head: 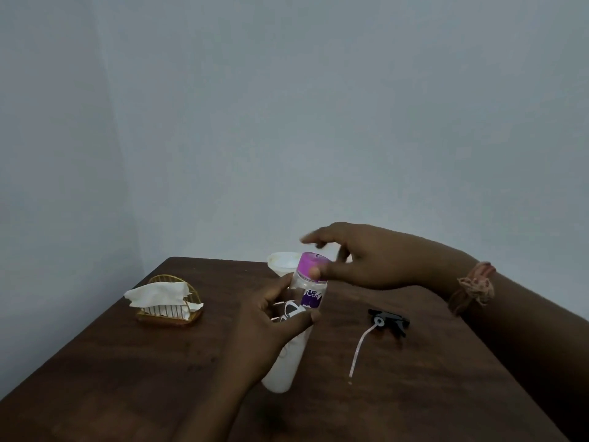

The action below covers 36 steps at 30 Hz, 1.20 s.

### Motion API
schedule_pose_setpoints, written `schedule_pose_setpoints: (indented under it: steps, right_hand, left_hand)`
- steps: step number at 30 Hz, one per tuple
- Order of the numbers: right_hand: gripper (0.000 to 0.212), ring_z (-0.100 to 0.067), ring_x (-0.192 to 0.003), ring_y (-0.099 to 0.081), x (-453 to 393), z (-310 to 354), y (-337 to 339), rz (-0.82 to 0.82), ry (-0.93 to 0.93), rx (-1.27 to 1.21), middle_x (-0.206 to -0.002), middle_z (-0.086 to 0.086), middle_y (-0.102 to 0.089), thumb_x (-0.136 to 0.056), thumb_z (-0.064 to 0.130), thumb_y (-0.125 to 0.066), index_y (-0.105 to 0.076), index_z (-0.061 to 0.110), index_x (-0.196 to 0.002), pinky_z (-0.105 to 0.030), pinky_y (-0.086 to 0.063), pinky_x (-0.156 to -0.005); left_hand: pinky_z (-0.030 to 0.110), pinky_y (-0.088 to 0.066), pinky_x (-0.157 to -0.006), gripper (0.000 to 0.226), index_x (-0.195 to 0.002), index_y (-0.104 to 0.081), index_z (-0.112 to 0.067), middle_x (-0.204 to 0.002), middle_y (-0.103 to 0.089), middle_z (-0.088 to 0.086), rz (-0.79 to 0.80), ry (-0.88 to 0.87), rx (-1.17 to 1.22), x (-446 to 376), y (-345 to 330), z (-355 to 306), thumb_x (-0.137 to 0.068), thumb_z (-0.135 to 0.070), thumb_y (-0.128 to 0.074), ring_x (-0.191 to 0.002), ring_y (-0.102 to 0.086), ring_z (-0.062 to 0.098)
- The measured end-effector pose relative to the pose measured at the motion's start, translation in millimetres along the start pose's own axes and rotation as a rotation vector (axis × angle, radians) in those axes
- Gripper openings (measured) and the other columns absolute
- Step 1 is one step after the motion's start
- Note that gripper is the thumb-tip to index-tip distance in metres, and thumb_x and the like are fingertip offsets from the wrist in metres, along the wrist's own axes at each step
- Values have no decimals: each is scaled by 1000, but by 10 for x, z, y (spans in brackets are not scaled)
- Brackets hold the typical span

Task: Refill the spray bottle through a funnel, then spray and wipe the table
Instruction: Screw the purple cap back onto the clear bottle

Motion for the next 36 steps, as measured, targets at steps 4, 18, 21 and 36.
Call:
schedule_pose_setpoints:
  steps: [4, 18, 21, 36]
  right_hand:
    - [41, 16, -83, -62, -42, 101, -76, 60, 70, -10, -112, 22, -65, -97, 37, -67, -59, 38, -137, -14, -45, -76]
    - [59, -13, -63, -71, -165, 219, 10, 53, -217, 26, -108, 2, -73, -81, 68, -69, -68, 22, -117, -31, -59, -67]
    - [64, -1, -88, -57, -222, 381, -100, 135, -54, 90, -140, 11, -55, -87, 32, -79, -50, 41, -144, -27, -45, -87]
    - [60, -11, -86, -65, -328, 337, -355, -201, -213, -223, -104, 6, -68, -72, 63, -81, -67, 22, -115, -28, -49, -72]
  left_hand:
    - [6, -50, -71, 57, -103, -60, -47, -87, -70, -40, -20, -7, -54, -4, 45, -5, -74, -7, -87, -88, -66, -15]
    - [21, -55, -90, 73, -133, -61, -42, -115, -70, -22, -177, 59, -156, 39, 218, 288, -68, -35, -91, -105, -65, -7]
    - [15, -55, -85, 63, -124, -65, -45, -106, -74, -27, -112, 79, -79, 38, 226, 290, -70, -26, -92, -101, -67, -9]
    - [29, -58, -77, 46, -116, -66, -36, -99, -74, -16, -421, 55, -83, -32, 575, 546, -75, -30, -88, -91, -69, 0]
Point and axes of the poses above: each hand's wrist, its own x-axis away from the middle knuckle, its own y-axis out of the back of the hand, z = x × y, the point moved 5 cm from there along -x, towards the middle knuckle
